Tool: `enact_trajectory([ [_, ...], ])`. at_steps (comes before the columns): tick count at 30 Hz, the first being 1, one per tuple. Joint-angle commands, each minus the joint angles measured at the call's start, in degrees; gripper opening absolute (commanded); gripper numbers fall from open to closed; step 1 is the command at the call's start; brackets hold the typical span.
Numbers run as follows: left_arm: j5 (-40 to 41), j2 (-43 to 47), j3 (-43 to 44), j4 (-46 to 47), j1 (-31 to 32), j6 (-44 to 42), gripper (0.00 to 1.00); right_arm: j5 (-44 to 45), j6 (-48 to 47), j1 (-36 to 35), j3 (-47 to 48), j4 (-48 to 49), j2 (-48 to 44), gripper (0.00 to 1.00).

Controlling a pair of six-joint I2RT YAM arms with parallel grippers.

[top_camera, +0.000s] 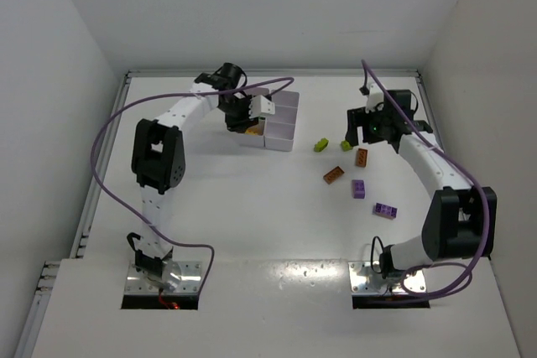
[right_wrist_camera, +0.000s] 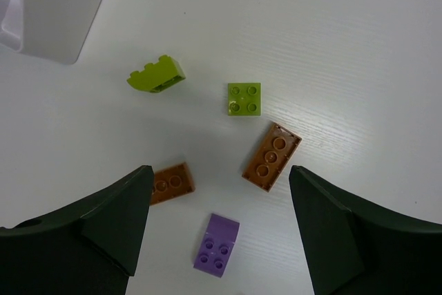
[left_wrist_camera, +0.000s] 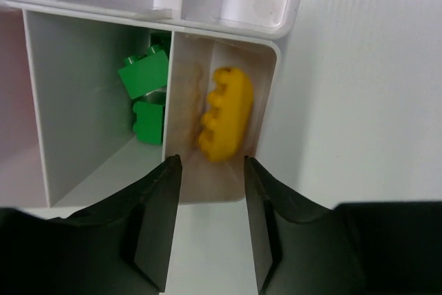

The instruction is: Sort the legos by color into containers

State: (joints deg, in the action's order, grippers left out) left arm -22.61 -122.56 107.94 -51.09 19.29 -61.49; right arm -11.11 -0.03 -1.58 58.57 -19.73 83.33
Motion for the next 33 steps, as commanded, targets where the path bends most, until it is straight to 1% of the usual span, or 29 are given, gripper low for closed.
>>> enact_trajectory([
  [1,-0.9,0.1,2.3,1.2,-0.2,2.0,0.48,-1.4,-0.1,-0.2,2.5,1.5,0.3,0.8],
  [2,-2.3,0.9,2.3,1.7,-0.2,2.5,0.5,-2.0,-1.3,-0.2,2.5,1.5,0.3,0.82],
  [3,-3.3,1.4,2.3,1.7,-0.2,3.1,0.53,-2.6,-2.1,-0.2,2.5,1.0,0.3,0.82],
  [4,-5.9,3.3,2.3,2.8,-0.8,5.7,0.55,-3.7,-3.6,-0.7,2.5,1.0,0.3,0.82],
  [5,-7.3,3.3,2.3,3.7,-0.8,7.6,0.57,-4.5,-4.5,-0.7,2.5,0.5,0.3,0.82],
  [6,-8.7,5.6,2.3,4.4,-0.8,9.7,0.6,-7.0,-5.9,-0.7,2.5,-0.3,0.3,0.82],
  [7,-11.4,7.0,3.4,6.1,-0.8,15.4,0.68,-8.6,-10.3,-0.7,2.0,-1.1,0.9,0.82],
  [8,-13.1,8.5,4.0,6.8,-0.8,18.7,0.81,-10.5,-12.9,-0.7,2.0,-1.9,0.9,0.82],
  [9,-14.6,11.4,4.6,7.6,-0.8,22.2,0.94,-14.2,-15.8,-1.4,2.0,-3.6,0.9,0.82],
  [10,-15.7,12.9,4.6,10.5,-0.8,30.6,0.94,-15.7,-21.8,-1.4,2.0,-4.7,1.4,0.82],
  [12,-17.1,15.9,4.1,14.4,-0.8,40.1,0.98,-18.6,-28.1,-3.8,2.0,-6.9,2.4,0.82],
  [13,-17.1,18.8,3.2,18.8,-0.8,45.0,1.0,-18.6,-30.9,-4.6,2.7,-8.6,3.1,0.82],
  [14,-17.1,20.2,0.6,20.4,-0.8,52.9,1.0,-19.1,-36.1,-5.3,3.6,-9.4,4.9,0.82],
  [16,-17.1,22.4,-2.1,22.6,-1.4,58.7,1.0,-19.1,-41.3,-6.9,4.3,-10.0,6.7,0.82],
  [17,-17.1,24.1,-4.4,23.1,-1.9,62.7,1.0,-19.1,-46.0,-6.9,4.3,-10.0,7.5,0.82],
  [19,-19.2,25.7,-6.7,23.8,-3.5,64.6,1.0,-17.9,-50.4,-8.4,5.0,-7.4,10.0,0.82],
  [20,-20.7,27.6,-9.6,25.0,-4.9,64.6,1.0,-17.2,-54.3,-8.4,5.8,-6.6,11.0,0.82],
  [22,-20.7,29.7,-12.3,25.5,-5.7,65.3,1.0,-17.2,-58.0,-9.0,7.7,-6.0,15.1,0.82],
  [23,-20.7,30.4,-14.1,25.5,-6.9,64.6,1.0,-18.5,-61.2,-9.0,10.7,-7.0,16.8,0.82],
  [24,-23.9,31.0,-15.1,25.5,-7.6,64.0,1.0,-19.2,-62.9,-8.4,12.5,-8.2,18.7,0.82],
  [25,-25.1,31.5,-15.9,25.5,-8.2,64.0,1.0,-20.5,-64.6,-8.4,16.3,-11.1,22.5,0.82],
  [28,-29.1,32.9,-19.1,25.5,-10.8,63.4,1.0,-21.7,-69.8,-7.9,22.6,-14.5,29.2,0.82],
  [29,-29.1,33.4,-19.1,25.5,-11.3,63.4,1.0,-21.7,-70.7,-7.9,24.0,-15.2,29.3,0.81],
  [30,-29.1,33.4,-20.1,25.5,-12.0,63.4,1.0,-21.7,-72.3,-7.9,25.4,-16.0,32.0,0.79],
  [32,-29.1,34.0,-20.9,25.5,-12.8,63.4,1.0,-21.7,-73.5,-7.9,29.5,-18.3,34.5,0.77],
  [33,-29.1,34.6,-21.5,25.5,-13.5,63.4,1.0,-22.2,-74.9,-8.4,30.6,-21.3,35.7,0.76],
])
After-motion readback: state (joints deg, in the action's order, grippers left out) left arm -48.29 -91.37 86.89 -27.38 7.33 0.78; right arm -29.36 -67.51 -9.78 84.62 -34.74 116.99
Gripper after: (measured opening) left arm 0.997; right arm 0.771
